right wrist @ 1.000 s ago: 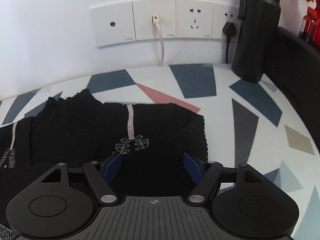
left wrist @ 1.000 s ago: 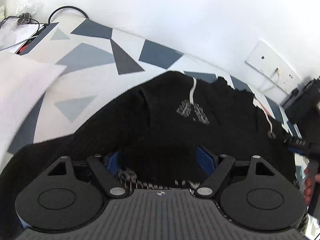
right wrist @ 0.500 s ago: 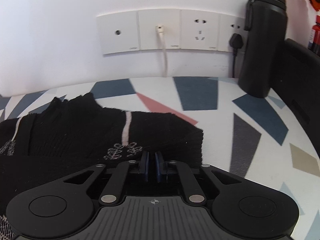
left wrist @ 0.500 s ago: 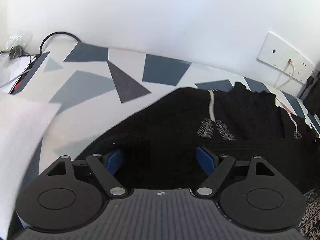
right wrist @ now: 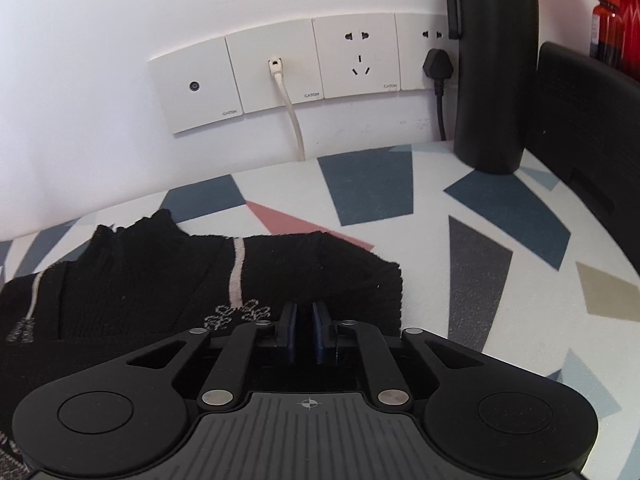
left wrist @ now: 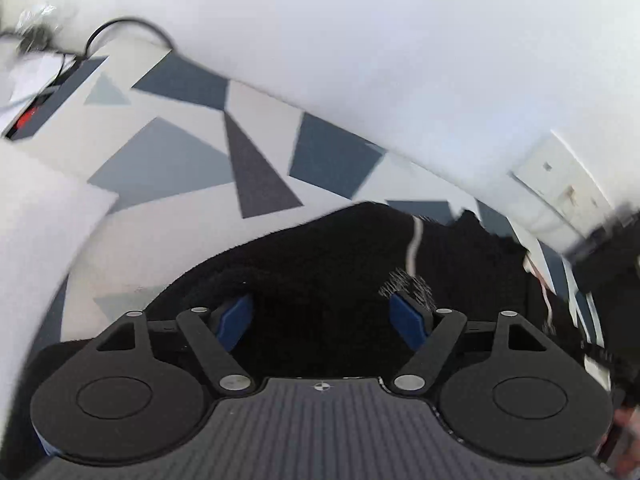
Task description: Fold clothes
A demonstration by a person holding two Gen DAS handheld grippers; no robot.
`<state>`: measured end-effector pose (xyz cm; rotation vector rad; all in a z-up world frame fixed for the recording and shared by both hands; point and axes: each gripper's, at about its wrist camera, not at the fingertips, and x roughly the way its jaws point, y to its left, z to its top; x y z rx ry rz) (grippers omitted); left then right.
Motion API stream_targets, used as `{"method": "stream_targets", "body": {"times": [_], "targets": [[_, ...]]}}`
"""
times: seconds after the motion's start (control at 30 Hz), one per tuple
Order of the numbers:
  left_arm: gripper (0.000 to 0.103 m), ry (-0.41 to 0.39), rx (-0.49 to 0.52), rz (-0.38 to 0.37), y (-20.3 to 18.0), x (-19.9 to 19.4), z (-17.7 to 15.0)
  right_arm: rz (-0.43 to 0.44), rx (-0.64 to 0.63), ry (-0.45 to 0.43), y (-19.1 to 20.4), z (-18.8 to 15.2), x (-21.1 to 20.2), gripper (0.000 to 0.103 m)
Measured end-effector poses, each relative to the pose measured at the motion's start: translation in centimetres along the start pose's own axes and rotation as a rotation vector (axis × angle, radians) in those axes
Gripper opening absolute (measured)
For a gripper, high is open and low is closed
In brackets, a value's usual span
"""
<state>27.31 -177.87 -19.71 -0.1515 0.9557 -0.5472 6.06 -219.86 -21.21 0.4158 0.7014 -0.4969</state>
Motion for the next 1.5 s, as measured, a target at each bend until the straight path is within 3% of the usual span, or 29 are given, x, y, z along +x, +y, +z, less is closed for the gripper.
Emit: {"method": "stream_targets", "body": {"times": [0.1, 0.23, 0.43, 0.47, 0.5, 0.53, 0.7, 0.97, 1.13, 1.27, 1.33, 1.37, 1.4, 1.43, 1.5], "targets": [[0.067, 0.017, 0.109, 0.001, -1.8, -0.2, -0.7, 0.027, -0.001, 0.012, -0.3, -0.2, -0.6, 0.018], [0.066, 0.029, 0.210, 0.030, -4.0, 0.3, -1.2, 0.027, -0.041, 0.018, 0.1, -0.8, -0.8, 0.019], [0.065, 0.021, 0.068, 0.062, -2.4, 2.2, -0.7, 0.012, -0.019, 0.019, 0.4, -0.7, -0.6, 0.019], [0.062, 0.020, 0.066, 0.065, -2.6, 2.2, -0.7, 0.013, -0.013, 0.018, 0.4, -0.7, -0.5, 0.020], [0.029, 0.016, 0.078, 0.073, -2.9, 2.0, -0.7, 0.012, -0.017, 0.015, 0.4, -0.7, -0.4, 0.020], [0.007, 0.011, 0.115, 0.089, -3.4, 1.8, -0.8, 0.011, -0.022, 0.012, 0.4, -0.8, -0.4, 0.020], [0.006, -0.042, 0.258, 0.119, -5.6, -0.3, -1.1, 0.008, -0.059, 0.002, 0.6, -1.0, -0.4, 0.008], [0.006, -0.156, 0.223, 0.073, -6.3, -1.6, 1.5, 0.012, 0.022, -0.085, -0.3, -0.2, -1.7, 0.004], [0.006, -0.095, 0.235, 0.104, -6.8, 2.8, 1.8, -0.029, 0.067, -0.128, -1.0, 1.0, -1.1, 0.003], [0.008, -0.039, 0.278, 0.175, -6.9, 5.8, 1.3, -0.060, 0.026, -0.092, -0.8, 0.8, 1.3, 0.003], [0.013, -0.024, 0.307, 0.197, -7.1, 6.5, 1.1, -0.062, 0.026, -0.094, -0.8, 0.7, 1.2, 0.005], [0.015, -0.014, 0.338, 0.204, -7.4, 6.4, 1.0, -0.058, 0.050, -0.093, -1.2, 0.7, 0.7, 0.015], [0.026, -0.009, 0.368, 0.201, -7.5, 6.1, 0.7, -0.044, 0.080, -0.110, -1.8, 0.5, -0.3, 0.028], [0.038, -0.005, 0.397, 0.197, -7.6, 5.9, 0.3, -0.032, 0.109, -0.127, -2.4, 0.2, -1.4, 0.031], [0.040, 0.008, 0.437, 0.188, -7.4, 5.3, -0.4, -0.045, 0.118, -0.133, -3.2, -0.7, -3.5, 0.036]]}}
